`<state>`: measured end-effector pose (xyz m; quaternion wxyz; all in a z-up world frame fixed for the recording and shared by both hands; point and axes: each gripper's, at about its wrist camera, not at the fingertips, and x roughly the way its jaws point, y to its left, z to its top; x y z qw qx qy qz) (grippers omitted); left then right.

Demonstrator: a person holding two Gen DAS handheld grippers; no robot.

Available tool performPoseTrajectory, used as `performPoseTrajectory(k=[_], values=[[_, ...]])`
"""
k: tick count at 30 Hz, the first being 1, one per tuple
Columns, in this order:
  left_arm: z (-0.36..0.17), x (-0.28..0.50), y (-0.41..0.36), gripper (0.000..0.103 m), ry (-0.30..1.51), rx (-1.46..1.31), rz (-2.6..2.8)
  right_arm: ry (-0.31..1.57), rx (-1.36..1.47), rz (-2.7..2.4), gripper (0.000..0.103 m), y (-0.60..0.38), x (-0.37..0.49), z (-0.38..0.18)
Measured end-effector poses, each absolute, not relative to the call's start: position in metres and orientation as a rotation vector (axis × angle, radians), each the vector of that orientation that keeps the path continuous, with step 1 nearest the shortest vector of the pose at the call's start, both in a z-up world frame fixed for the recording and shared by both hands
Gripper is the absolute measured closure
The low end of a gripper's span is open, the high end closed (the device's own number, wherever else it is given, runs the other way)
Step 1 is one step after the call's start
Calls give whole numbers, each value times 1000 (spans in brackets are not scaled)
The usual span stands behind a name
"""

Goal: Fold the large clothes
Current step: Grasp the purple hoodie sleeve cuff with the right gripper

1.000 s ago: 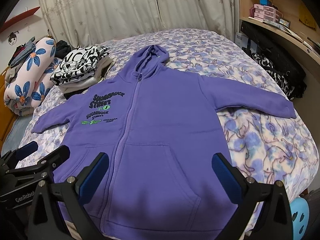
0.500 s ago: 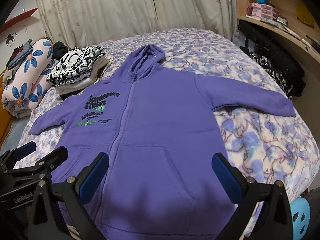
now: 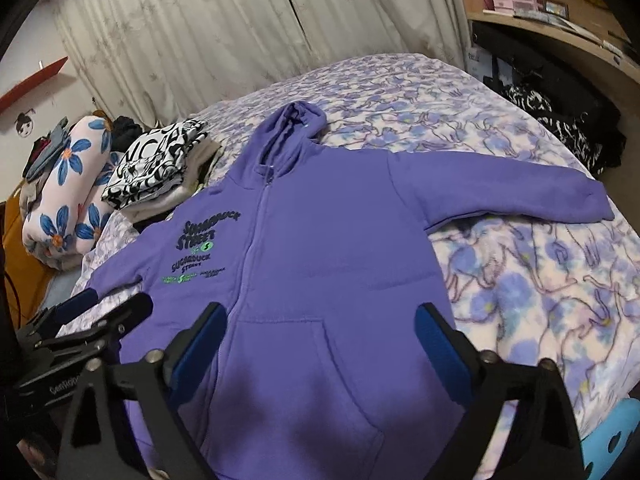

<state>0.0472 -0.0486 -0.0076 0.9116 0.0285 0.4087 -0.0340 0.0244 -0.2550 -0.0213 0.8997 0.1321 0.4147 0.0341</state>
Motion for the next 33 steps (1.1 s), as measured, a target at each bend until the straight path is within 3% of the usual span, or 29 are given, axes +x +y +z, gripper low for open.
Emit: performPoseTrajectory(k=[9,16,19,21,33], values=[[12,96,-93,7,716,76,-155,838,289,-22,11,-319,53,-11],[-6,141,-132,7,721,56,-226,795,330,-204,11,-408,74,-15],[-17,156,-147,7,728,45,-228,813,388,-288,17,-457,87,-34],[-24,163,-155,7,722,42,-238,848,437,-344,28,-493,99,-54],[-60,200,-202,7,813,67,-250,925,773,-500,30,-602,123,-150]])
